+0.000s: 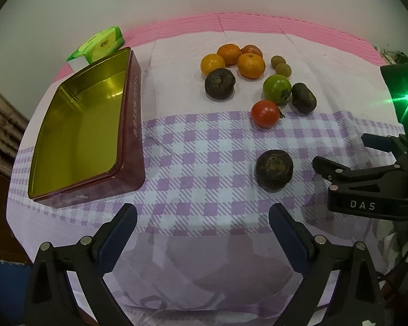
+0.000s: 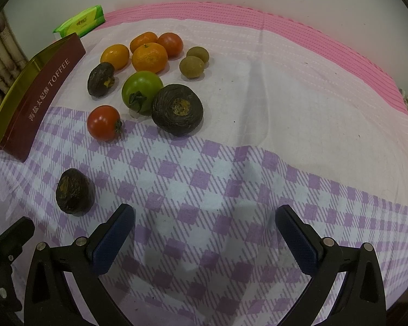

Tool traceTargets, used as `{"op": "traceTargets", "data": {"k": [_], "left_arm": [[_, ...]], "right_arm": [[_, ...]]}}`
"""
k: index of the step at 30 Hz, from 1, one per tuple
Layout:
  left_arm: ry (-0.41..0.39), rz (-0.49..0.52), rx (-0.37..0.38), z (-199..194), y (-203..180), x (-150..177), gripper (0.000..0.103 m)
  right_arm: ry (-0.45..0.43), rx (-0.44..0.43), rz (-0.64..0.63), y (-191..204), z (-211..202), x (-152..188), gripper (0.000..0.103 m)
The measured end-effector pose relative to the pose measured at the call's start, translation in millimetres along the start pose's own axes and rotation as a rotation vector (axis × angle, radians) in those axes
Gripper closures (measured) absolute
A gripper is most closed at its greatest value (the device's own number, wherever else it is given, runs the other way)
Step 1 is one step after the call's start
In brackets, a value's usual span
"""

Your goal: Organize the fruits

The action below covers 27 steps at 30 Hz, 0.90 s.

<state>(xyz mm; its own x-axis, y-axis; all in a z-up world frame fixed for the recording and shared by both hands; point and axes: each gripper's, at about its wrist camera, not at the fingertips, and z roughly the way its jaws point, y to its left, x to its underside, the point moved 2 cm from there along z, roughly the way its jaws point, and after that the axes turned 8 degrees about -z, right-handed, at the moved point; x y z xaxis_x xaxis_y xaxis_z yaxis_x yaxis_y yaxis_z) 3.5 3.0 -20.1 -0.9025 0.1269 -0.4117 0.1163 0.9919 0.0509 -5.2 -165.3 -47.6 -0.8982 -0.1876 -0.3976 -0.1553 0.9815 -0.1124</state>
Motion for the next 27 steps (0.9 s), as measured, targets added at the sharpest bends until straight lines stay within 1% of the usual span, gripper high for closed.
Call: {"op": "traceTargets", "data": {"k": [7, 9, 12, 19, 27], "left_arm": [[0.015, 0.009, -0.013, 2.5, -1.3, 1.4, 0.007], [0.009, 0.008, -0.012, 2.4, -1.2, 2.0, 0.007], [0.004, 0.014, -0.032, 3.0, -1.7, 2.1, 0.007], [0.011, 0.003, -0.046, 4.7, 0.8, 1.5, 0.007], [0.012, 0.003, -0.052, 5.7, 0.2, 1.6, 0.007]], "right_arm": [[-0.001, 0.000, 0.000, 0.6, -0.1, 0.5, 0.000], [-0.002, 0.001, -0.001, 0.6, -0.2, 0.8, 0.000], [0.000, 0.000, 0.000, 0.5, 0.2, 0.5, 0.000], [-0.002, 0.000, -0.003, 0.7, 1.0, 1.6, 0.000], [-0.001, -0.003, -0.007, 1.3, -0.6, 0.0, 0.000]]}}
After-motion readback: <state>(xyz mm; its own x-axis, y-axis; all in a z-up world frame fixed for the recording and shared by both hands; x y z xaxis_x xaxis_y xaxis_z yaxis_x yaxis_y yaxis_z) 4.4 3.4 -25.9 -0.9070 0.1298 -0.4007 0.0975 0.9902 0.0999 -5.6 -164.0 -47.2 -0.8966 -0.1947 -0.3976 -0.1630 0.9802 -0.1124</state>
